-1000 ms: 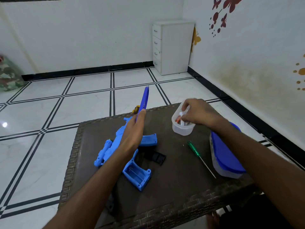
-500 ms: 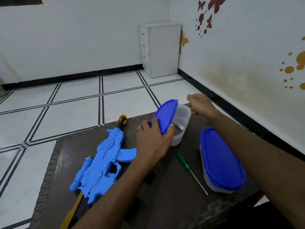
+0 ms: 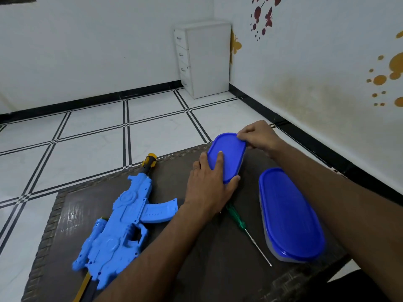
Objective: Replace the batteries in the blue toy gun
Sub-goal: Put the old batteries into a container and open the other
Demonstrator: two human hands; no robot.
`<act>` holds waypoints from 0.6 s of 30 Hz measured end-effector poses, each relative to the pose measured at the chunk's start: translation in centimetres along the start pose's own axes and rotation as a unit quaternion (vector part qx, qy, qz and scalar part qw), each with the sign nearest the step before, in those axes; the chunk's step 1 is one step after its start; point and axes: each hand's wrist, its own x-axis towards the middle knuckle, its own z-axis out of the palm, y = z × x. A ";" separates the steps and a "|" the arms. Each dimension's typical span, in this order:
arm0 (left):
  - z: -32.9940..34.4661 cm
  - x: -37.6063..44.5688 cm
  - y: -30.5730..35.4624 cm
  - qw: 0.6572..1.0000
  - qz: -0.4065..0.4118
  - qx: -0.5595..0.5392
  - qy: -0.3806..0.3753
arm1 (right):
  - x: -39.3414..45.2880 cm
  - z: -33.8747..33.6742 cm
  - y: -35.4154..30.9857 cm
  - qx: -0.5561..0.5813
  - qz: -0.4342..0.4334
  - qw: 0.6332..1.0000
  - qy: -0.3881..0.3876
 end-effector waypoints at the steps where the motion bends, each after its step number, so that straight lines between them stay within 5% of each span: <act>1: 0.0 0.0 0.0 1.000 0.002 -0.001 -0.004 | 0.2 -0.1 0.0 -0.009 0.000 1.000 -0.004; 11: 0.3 -0.1 -0.4 0.999 -0.007 -0.032 -0.010 | 1.0 -0.6 -1.7 0.018 0.112 0.991 -0.077; 18: 0.7 0.1 0.3 0.999 -0.019 -0.029 -0.014 | 1.9 0.7 -1.8 -0.033 0.134 0.990 -0.019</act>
